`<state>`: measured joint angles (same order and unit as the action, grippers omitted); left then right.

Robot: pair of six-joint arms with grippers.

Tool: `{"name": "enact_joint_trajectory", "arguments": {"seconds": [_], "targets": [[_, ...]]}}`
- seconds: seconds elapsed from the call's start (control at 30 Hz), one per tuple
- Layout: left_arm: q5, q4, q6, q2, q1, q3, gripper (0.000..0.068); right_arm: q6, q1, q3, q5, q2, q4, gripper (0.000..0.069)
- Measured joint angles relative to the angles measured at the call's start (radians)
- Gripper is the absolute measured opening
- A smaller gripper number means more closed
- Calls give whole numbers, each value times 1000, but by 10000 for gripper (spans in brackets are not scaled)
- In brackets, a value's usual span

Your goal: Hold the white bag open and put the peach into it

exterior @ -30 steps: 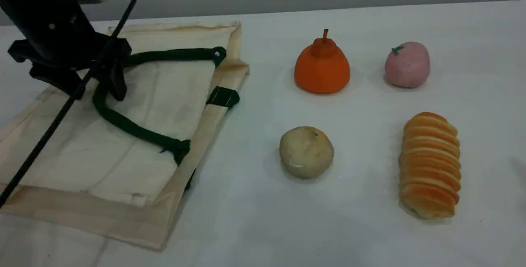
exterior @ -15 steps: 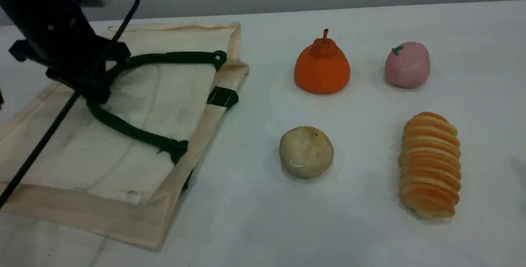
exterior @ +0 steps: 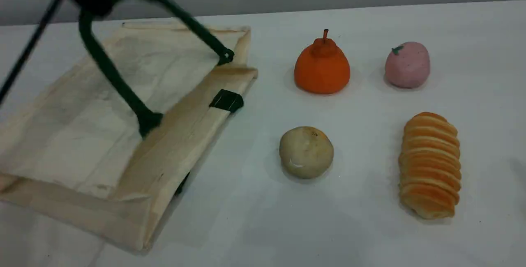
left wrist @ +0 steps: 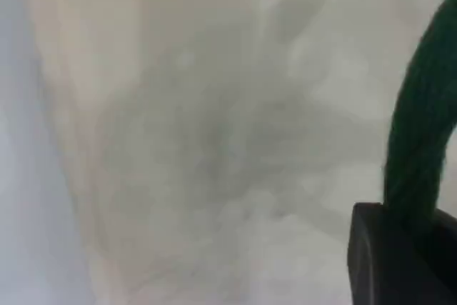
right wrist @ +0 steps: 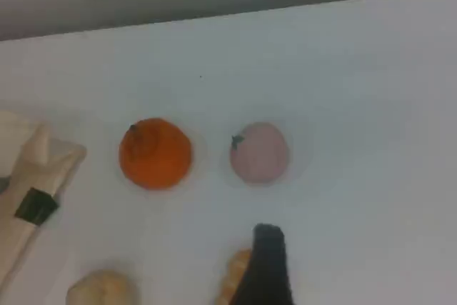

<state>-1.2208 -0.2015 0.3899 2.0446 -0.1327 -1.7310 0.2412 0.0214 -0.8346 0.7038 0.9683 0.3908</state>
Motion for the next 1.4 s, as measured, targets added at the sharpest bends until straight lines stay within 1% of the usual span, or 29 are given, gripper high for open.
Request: {"name": "enact_joint_trajectory", "arguments": {"seconds": [0.07,0.17,0.37,0.43,0.63,0.77,0.9,0.97,1.13,1.3,1.4], "targets": [[-7,-29,4,-19,0,-55,104,1,0,0,11,0,-3,575],[-7,-42,-2,-55,0,-112,104,4,0,0,15,0,-3,575],[-6,-42,-7,-132,0,-118,104,14,0,0,18,0,-6,575],[-5,-54,-3,-150,-4,-117,104,35,0,0,22,1,-6,575],[-2,-148,106,-194,-24,-116,104,53,0,0,37,24,-8,575],[0,-148,145,-220,-39,-116,104,53,0,0,37,75,-12,575],[-1,-181,154,-236,-44,-115,104,55,0,0,20,131,-13,575],[-1,-193,161,-236,-58,-115,104,57,0,0,16,159,-24,575],[0,-183,180,-252,-111,-114,104,59,0,0,-12,233,-29,575],[0,-110,181,-284,-175,-114,104,82,0,0,-34,299,-30,575],[-1,-109,180,-296,-192,-114,104,82,0,0,-43,331,-30,575]]}}
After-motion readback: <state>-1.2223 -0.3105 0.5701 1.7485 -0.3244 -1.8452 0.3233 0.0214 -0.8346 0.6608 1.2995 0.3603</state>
